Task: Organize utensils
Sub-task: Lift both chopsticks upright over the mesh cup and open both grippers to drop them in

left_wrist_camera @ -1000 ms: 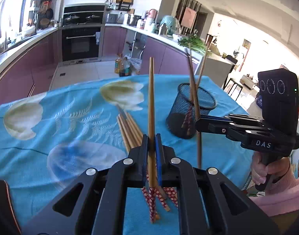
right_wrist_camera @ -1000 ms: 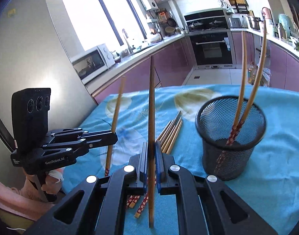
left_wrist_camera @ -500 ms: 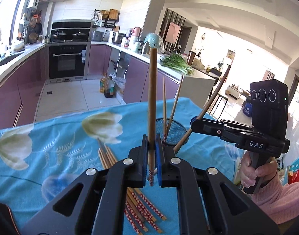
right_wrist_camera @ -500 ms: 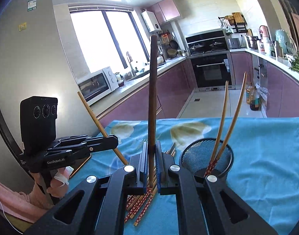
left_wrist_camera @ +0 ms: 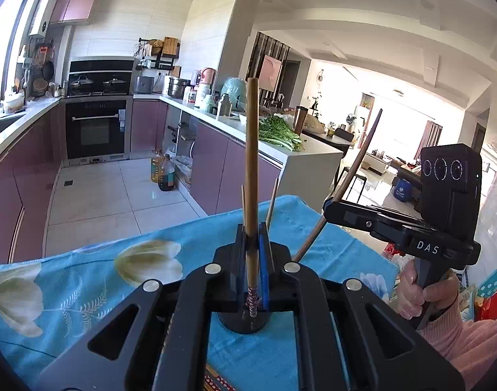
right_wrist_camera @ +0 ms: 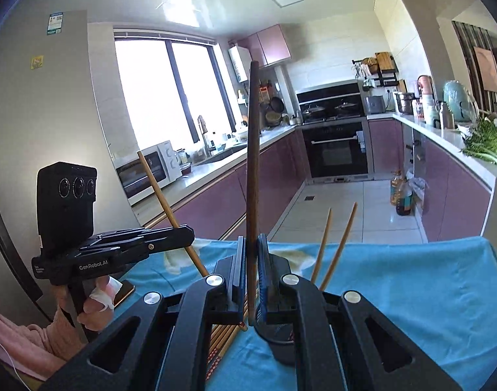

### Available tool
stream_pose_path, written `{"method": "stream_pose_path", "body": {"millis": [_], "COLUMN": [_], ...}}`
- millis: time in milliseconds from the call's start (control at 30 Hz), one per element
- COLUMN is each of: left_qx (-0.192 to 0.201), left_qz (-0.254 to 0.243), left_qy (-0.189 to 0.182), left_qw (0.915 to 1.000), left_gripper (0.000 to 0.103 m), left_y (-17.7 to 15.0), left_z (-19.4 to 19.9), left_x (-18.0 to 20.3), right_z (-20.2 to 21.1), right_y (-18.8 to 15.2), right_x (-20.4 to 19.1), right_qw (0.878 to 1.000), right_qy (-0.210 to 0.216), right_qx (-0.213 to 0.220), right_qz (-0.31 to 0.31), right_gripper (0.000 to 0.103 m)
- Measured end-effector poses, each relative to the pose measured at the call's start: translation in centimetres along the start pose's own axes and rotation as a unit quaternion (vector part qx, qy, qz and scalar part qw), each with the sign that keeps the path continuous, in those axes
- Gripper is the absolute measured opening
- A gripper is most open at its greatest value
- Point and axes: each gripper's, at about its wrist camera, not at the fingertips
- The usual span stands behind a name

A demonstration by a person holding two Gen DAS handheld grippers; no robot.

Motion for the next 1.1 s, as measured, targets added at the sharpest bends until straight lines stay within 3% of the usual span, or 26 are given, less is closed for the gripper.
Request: {"method": "stream_pose_path", "body": {"millis": [233, 700, 833, 1100], "left_qx": [-0.021, -0.136, -0.141, -0.132], "left_qz": [-0.014, -0.027, -0.023, -0.007], "left_qy": [0.015, 0.031, 0.031, 0.032], "left_qw": [0.9996, 0.9898, 0.9893, 0.9907], "left_gripper": [0.008, 0.008, 0.008, 0.011], "left_y": [1.0, -3.4, -3.6, -3.1], "left_z": [-2.9, -8.9, -9.8, -10.4], "left_x": [0.6, -0.6, -1.1, -1.8], "right_z": [-0.8, -7.3, -8.5, -9.7], "right_y": [-0.1, -3.3, -3.8, -3.7], "right_x": [0.7, 2.5, 2.8, 2.8], "right_qw": [1.0, 0.991, 0.988, 0.988], "right_qy": [-0.014, -0.011, -0.017, -0.025], "right_qx": [-0.009, -0.129, -0.148, -0.147], "right_qz": [0.0, -0.028, -0.034, -0.045], "right_gripper": [0.006, 0.006, 0.007, 0.008]}}
Point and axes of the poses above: each gripper's, at about its wrist camera, not at the fingertips, and z roughly against the way its jaws point, x to its right, y to its top, and after that the axes turned 3 degrees about z, right-handed
